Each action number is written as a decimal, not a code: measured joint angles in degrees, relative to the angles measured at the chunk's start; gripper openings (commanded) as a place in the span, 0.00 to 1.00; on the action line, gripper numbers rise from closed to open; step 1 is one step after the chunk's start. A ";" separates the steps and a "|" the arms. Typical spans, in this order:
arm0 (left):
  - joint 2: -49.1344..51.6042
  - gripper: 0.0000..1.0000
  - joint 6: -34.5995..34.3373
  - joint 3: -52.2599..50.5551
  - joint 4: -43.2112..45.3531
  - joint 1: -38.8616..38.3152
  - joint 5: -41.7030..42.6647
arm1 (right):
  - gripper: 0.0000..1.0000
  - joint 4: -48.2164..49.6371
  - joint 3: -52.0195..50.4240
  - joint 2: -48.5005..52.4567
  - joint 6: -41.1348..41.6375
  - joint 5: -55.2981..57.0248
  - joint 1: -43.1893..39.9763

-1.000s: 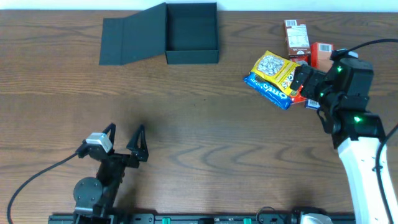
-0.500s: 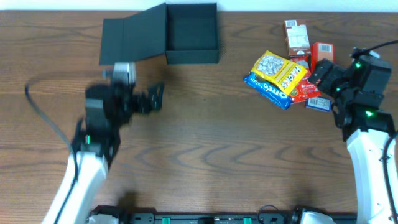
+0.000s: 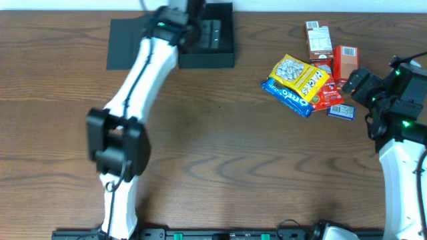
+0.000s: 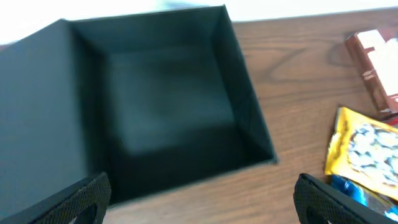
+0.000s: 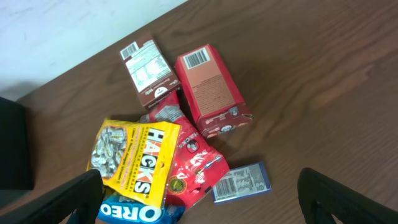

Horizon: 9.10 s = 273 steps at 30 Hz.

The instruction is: Pack container

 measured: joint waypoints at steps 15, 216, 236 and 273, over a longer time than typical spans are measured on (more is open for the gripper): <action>10.93 0.95 -2.40 3.41 1.95 -2.21 -5.53 | 0.99 0.07 0.00 0.02 -1.31 0.15 -0.37; -16.85 0.95 -11.61 -7.13 -25.70 1.84 -16.83 | 0.91 -18.95 42.58 51.93 -3.96 -14.84 5.22; -16.85 0.95 -11.58 -7.13 -25.33 1.84 -16.85 | 0.33 -20.33 42.84 55.58 -4.76 -24.39 5.22; -16.85 0.95 -11.54 -7.13 -23.39 1.86 -16.85 | 0.66 -27.56 42.91 48.76 -14.84 -23.50 7.21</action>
